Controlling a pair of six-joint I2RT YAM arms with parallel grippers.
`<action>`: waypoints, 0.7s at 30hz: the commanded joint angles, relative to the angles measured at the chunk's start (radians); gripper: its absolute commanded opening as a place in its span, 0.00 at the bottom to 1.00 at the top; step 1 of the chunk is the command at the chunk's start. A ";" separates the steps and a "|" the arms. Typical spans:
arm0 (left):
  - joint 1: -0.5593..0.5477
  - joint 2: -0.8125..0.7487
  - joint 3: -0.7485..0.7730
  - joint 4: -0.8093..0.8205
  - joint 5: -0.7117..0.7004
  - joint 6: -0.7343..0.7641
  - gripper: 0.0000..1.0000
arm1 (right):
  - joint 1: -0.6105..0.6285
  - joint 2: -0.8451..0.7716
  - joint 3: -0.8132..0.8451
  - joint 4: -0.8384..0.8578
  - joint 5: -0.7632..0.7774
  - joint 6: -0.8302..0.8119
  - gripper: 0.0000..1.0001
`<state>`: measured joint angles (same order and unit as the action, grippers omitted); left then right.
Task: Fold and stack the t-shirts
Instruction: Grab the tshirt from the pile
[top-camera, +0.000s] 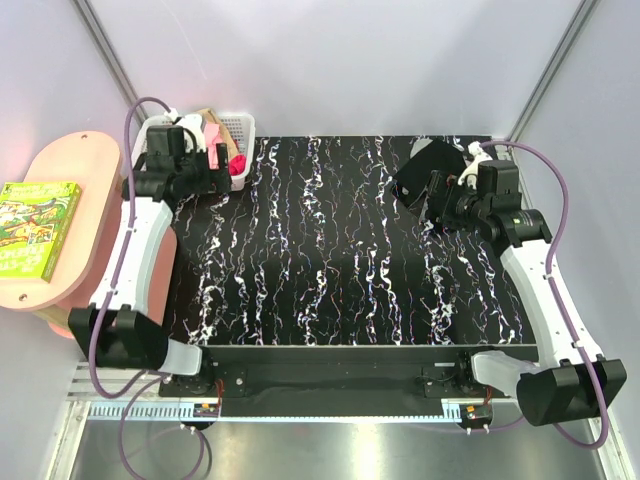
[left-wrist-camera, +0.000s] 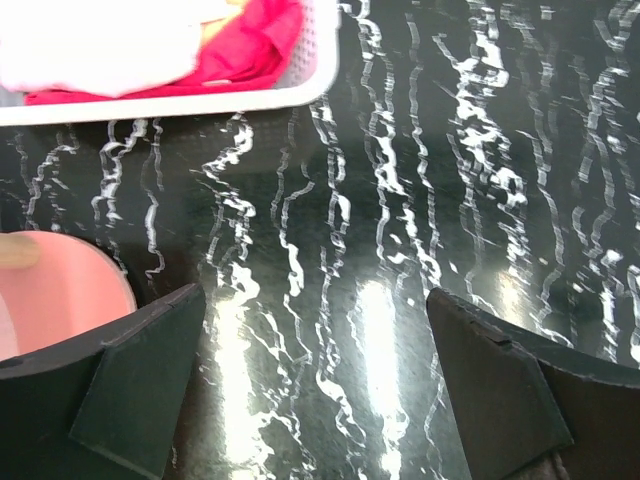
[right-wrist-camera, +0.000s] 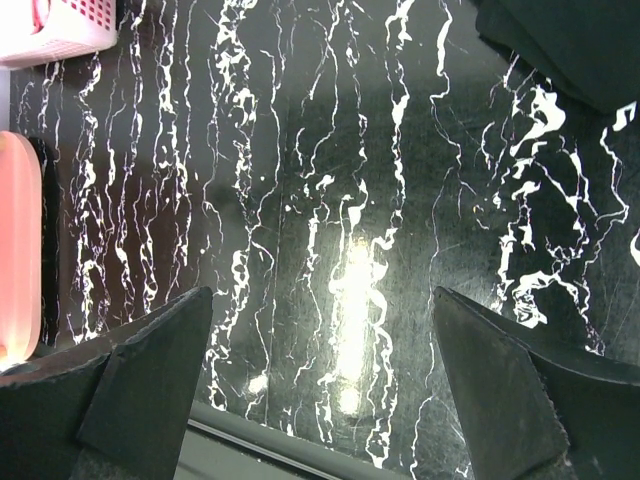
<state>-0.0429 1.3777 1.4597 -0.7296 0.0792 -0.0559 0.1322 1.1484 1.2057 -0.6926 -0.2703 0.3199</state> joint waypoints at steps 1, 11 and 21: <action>-0.002 0.110 0.124 0.082 -0.075 0.014 0.99 | 0.003 -0.026 -0.003 0.047 0.008 0.013 1.00; 0.043 0.561 0.571 0.093 -0.225 -0.032 0.98 | 0.001 -0.091 -0.029 0.057 -0.017 0.028 1.00; 0.090 0.860 0.804 0.098 -0.259 -0.003 0.87 | 0.007 -0.208 -0.143 0.054 -0.081 0.048 1.00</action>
<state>0.0479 2.1925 2.2066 -0.6575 -0.1341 -0.0837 0.1322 0.9813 1.0889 -0.6586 -0.2993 0.3523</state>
